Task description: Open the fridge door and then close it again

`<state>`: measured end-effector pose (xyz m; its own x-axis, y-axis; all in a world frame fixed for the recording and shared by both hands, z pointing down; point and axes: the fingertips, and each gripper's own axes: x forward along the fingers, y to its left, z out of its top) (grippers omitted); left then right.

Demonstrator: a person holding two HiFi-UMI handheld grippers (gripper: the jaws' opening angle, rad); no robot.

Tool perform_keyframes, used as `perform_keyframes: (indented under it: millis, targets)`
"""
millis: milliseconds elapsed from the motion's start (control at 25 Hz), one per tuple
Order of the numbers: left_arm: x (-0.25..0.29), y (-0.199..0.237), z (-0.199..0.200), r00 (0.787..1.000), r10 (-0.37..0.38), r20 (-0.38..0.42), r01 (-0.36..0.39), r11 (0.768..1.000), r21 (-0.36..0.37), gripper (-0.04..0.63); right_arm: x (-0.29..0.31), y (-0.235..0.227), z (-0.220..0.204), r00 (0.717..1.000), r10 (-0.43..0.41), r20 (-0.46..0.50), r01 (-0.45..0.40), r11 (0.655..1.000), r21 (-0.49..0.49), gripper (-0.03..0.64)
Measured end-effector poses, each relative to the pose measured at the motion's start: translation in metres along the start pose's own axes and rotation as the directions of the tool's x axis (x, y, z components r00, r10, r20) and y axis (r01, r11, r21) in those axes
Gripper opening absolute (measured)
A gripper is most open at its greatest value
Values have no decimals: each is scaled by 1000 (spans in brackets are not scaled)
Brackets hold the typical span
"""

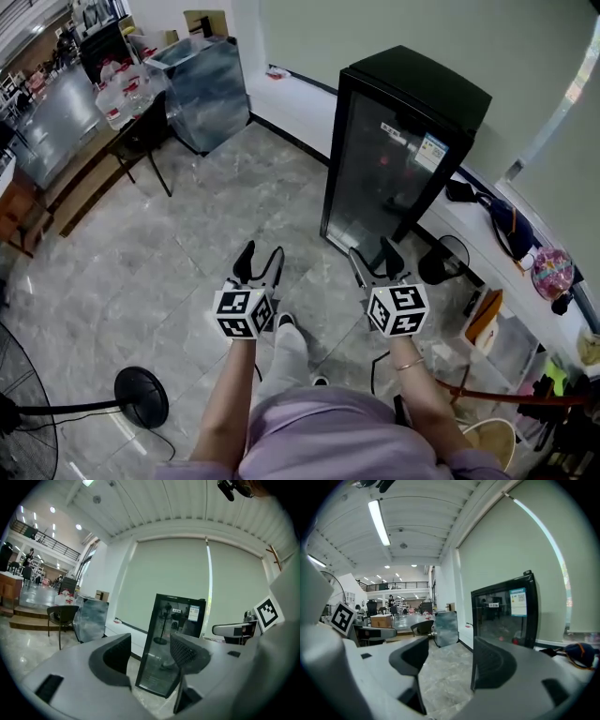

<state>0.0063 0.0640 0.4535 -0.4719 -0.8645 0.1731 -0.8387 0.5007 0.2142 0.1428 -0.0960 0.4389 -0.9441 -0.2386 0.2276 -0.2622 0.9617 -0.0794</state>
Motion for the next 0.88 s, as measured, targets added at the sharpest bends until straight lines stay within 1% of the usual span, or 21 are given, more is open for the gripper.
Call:
perform_keyframes:
  millis: [160, 320, 480, 680, 880]
  targets:
    - [46, 34, 18, 1000, -26, -6, 26, 1000, 2, 247, 51, -11, 21, 998, -50, 24, 50, 999, 1, 298]
    - [88, 59, 35, 997, -75, -29, 75, 997, 10, 247, 98, -18, 41, 995, -95, 27, 95, 995, 6, 298]
    - [126, 81, 51, 992, -120, -34, 121, 993, 16, 250, 137, -24, 57, 989, -146, 34, 146, 989, 11, 302]
    - [163, 100, 63, 984, -174, -35, 175, 984, 23, 265, 165, -36, 65, 976, -213, 31, 213, 977, 24, 321]
    - [193, 113, 66, 979, -199, -44, 200, 980, 20, 287, 180, -47, 59, 969, -248, 1, 248, 968, 35, 336]
